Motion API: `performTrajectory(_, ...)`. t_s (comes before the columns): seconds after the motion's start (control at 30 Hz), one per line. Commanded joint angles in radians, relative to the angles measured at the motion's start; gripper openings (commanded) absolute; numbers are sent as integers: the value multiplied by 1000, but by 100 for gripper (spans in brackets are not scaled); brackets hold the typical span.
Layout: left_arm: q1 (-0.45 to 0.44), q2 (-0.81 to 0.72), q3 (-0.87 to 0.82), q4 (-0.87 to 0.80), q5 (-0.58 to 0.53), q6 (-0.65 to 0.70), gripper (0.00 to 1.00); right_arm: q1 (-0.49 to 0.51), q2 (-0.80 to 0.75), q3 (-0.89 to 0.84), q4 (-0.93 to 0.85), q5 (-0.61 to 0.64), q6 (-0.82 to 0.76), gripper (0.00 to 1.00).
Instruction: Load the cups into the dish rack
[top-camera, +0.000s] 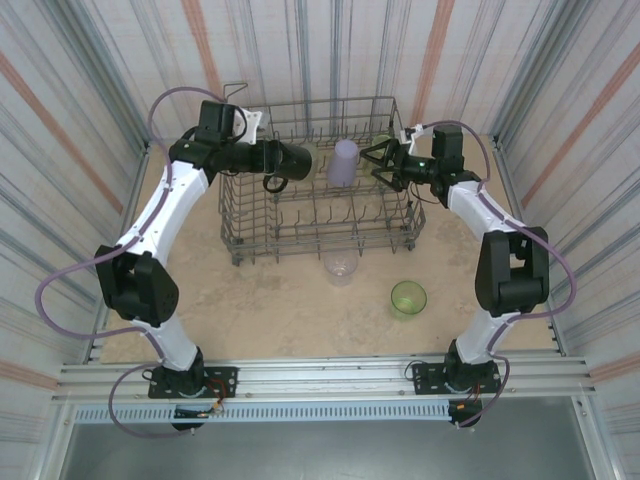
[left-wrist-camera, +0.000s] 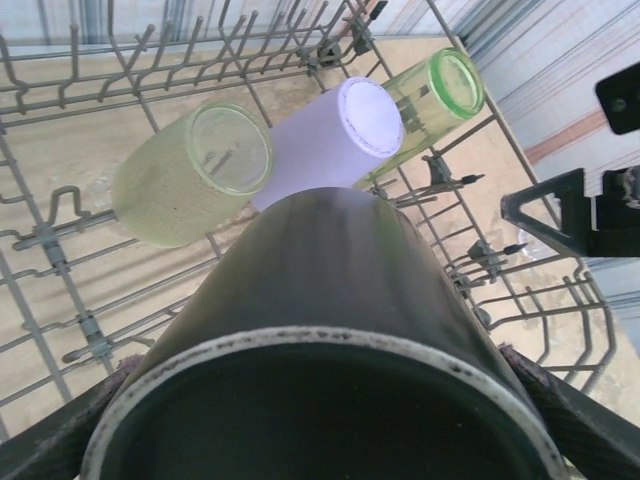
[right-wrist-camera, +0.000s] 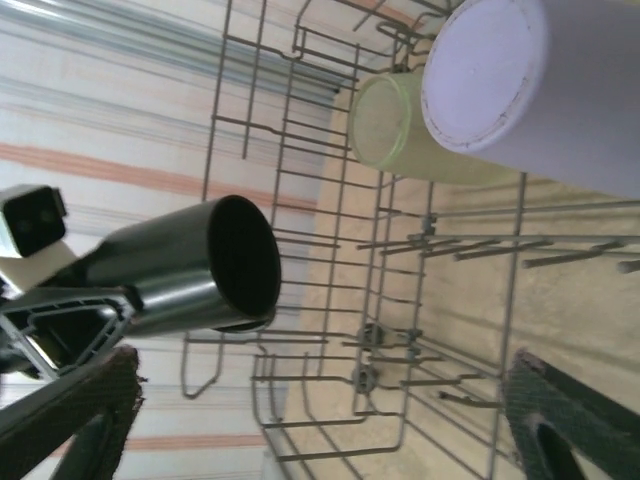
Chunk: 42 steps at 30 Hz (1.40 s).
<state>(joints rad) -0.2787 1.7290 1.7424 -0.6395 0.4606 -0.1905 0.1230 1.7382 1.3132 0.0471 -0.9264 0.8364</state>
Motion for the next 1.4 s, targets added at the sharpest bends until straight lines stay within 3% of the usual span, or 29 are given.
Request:
performTrajectory(0.0, -23, -6, 83, -20, -60, 56, 0, 3, -60, 46, -149, 90, -135, 99)
performTrajectory(0.47, -68, 114, 223, -154, -218, 107, 0, 29, -141, 69, -339, 260, -289, 99)
performTrajectory(1.37, -105, 265, 310, -233, -354, 179, 0, 66, -215, 46, -406, 300, -336, 99)
